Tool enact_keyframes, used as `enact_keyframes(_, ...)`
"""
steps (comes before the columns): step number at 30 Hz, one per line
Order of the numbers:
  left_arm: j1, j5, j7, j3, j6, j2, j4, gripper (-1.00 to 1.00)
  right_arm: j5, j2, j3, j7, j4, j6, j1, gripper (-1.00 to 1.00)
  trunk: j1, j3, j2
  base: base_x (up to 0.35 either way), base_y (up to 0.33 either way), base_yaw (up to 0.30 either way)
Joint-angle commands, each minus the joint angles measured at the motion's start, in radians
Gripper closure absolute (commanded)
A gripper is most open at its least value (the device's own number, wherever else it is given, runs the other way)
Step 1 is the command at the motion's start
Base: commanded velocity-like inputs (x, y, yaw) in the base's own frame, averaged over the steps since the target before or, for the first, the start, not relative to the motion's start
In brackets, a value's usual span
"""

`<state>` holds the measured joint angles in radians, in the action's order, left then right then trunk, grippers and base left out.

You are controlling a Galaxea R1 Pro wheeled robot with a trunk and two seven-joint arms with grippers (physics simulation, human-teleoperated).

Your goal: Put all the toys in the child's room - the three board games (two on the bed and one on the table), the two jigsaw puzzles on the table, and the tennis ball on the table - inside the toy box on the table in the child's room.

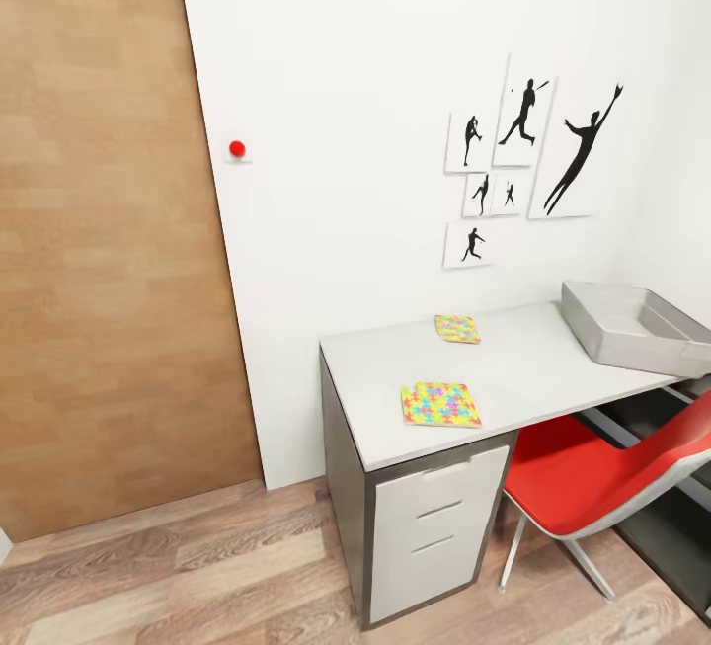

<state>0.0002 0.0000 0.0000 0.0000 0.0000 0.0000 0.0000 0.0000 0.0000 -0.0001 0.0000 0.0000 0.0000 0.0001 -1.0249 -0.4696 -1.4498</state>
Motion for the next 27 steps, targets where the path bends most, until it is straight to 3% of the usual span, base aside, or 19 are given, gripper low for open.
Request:
enact_keyframes(1,0.0,0.0,0.0,0.0,0.0,0.0,0.0,-1.0,0.0,0.0,0.0,0.0,0.0,0.0,0.0,-1.0,0.0,0.0,0.0,0.0,0.0,0.0)
enact_keyframes(4,-0.002,0.002,-0.001,0.0,-0.005,-0.013,-0.004,-1.0,-0.002,0.015,-0.001,-0.003,0.0,-0.003,-0.002,-1.0,0.0,0.0,0.0,0.0,0.0,0.0)
enact_keyframes(15,-0.002,-0.001,-0.001,-0.006,-0.01,-0.015,-0.027,-1.0,-0.006,0.028,0.0,-0.003,0.0,-0.017,-0.002,-1.0,0.0,0.0,0.0,0.0,0.0,0.0)
enact_keyframes(27,-0.002,-0.003,-0.001,-0.01,-0.071,-0.015,-0.031,-1.0,0.0,0.026,0.001,0.0,0.0,-0.078,-0.002,-1.0,0.0,-0.006,0.0,0.0,0.0,-0.05)
